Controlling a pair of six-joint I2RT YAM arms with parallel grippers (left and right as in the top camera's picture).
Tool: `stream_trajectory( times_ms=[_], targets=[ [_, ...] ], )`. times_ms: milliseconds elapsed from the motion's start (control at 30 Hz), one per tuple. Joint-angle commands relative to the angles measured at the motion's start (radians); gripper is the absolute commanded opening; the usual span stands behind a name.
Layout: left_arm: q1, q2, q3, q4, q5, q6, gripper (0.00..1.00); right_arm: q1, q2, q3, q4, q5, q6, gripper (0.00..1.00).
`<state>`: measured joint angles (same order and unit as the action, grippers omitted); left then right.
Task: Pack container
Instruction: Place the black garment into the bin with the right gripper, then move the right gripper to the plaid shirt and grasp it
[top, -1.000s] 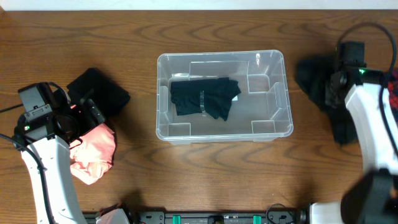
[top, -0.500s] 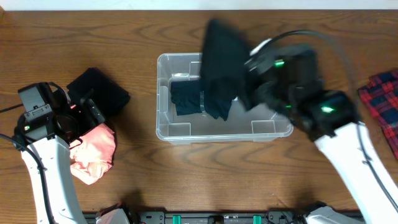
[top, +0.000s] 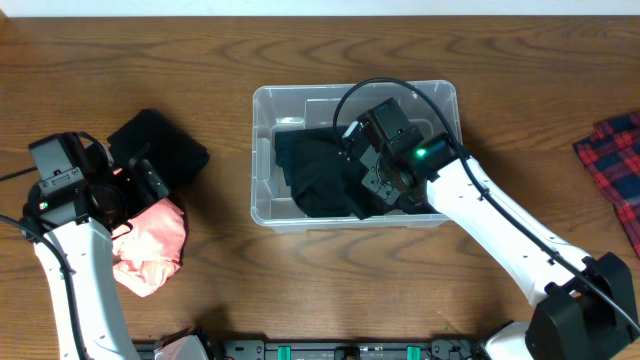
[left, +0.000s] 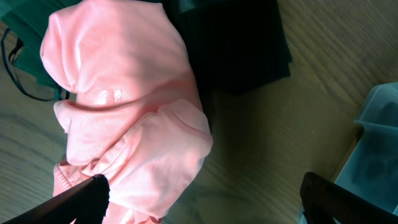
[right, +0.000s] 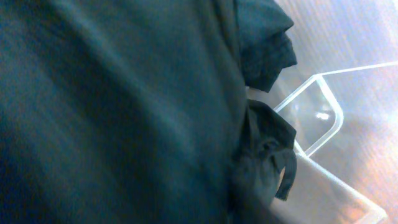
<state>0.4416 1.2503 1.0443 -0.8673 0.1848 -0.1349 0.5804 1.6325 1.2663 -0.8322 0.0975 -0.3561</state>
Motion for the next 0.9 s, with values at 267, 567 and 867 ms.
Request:
stream_trajectory(
  times_ms=[267,567,867],
  targets=[
    [0.005,0.003,0.018,-0.003,0.01,-0.009,0.98,-0.047,-0.333,0.114,0.141,0.269,0.013,0.99],
    [0.005,0.003,0.018,-0.003,0.01,-0.009,0.98,-0.253,-0.341,0.111,-0.005,-0.362,-0.09,0.72],
    [0.005,0.003,0.018,-0.003,0.01,-0.009,0.98,-0.116,-0.092,0.111,-0.082,-0.538,-0.082,0.13]
  ],
)
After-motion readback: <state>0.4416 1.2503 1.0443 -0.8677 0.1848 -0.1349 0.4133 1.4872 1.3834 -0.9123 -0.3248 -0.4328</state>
